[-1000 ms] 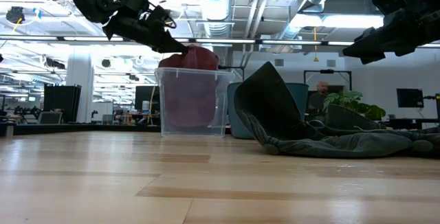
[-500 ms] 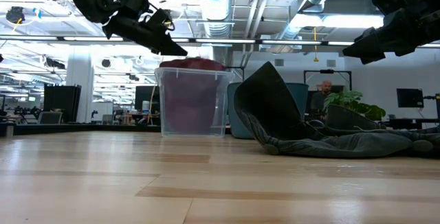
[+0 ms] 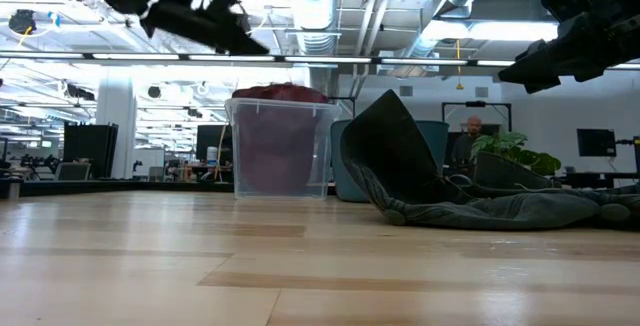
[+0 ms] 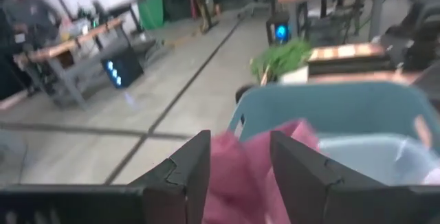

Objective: Pick & Place hat
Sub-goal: Put the right black cap into the blue bin

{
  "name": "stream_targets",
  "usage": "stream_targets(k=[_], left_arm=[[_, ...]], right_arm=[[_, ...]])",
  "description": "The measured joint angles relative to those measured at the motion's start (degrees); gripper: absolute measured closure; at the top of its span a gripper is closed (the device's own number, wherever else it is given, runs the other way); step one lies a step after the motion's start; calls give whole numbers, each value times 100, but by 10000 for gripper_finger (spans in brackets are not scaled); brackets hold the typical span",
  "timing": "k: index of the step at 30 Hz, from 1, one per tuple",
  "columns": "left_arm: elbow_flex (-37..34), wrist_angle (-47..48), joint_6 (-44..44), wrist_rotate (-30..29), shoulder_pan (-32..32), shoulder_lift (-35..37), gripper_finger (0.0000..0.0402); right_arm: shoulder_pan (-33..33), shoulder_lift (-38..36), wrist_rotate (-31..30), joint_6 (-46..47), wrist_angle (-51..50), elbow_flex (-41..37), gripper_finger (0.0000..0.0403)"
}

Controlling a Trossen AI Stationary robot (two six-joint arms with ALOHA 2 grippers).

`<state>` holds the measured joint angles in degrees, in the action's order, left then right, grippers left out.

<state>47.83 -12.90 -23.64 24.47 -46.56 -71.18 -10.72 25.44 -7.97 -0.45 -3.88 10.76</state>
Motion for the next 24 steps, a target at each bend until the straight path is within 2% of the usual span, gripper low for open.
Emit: stream_targets(k=[5,12,24], left_arm=[[0,36,35,11,504,541,259],[0,437,148,17,1677,983,264],[-104,1130,1283,6,3493,679,266]], right_arm=[[-1,0,0,-1,0,0,304],[0,-1,-2,-2,0,0,304],[-2,1,-2,0,0,0,304]])
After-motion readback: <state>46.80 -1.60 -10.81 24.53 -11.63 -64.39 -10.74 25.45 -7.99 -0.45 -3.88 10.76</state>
